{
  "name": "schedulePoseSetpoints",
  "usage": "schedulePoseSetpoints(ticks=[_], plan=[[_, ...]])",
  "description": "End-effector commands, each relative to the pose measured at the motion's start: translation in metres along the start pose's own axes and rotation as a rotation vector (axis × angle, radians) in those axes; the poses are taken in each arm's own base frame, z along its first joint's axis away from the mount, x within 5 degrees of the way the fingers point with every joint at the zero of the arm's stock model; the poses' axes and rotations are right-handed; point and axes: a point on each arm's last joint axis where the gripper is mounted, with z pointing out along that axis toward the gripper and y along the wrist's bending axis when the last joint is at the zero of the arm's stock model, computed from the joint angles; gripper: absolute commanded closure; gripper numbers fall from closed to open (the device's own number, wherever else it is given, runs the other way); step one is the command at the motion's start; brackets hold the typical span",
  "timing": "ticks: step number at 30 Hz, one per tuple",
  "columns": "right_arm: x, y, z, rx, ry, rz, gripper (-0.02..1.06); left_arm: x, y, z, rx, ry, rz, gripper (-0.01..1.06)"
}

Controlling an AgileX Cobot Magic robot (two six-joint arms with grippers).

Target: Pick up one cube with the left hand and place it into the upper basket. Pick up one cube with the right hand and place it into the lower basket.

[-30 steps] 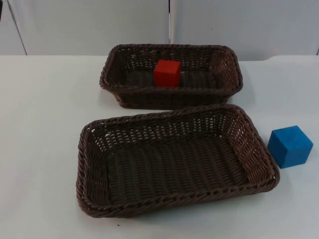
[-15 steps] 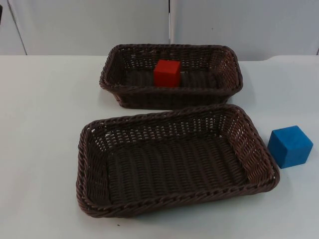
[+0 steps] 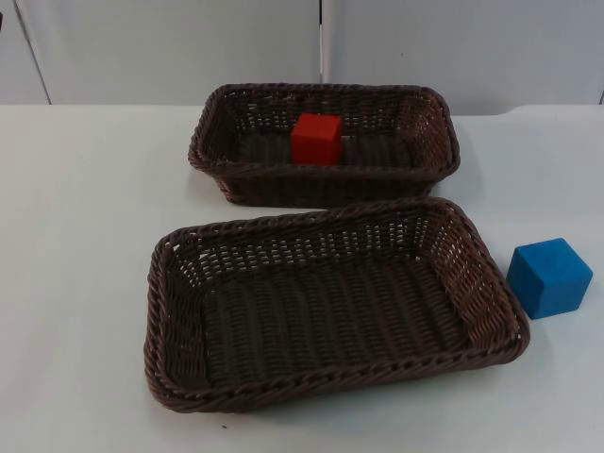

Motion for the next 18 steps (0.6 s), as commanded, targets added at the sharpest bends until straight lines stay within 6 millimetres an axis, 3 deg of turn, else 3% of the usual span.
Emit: schedulePoseSetpoints(ticks=[1,18], plan=[[-0.0003,0.0,-0.0005,0.005,-0.01,0.002,0.0,0.0007,-0.0006,-0.0006,0.001,-0.002,-0.002,0.31],[-0.0052,0.0007,-0.0057,-0.002,-0.041,0.004,0.0,0.0007,-0.0008,-0.0006,0.004,-0.002,-0.005,0.31]])
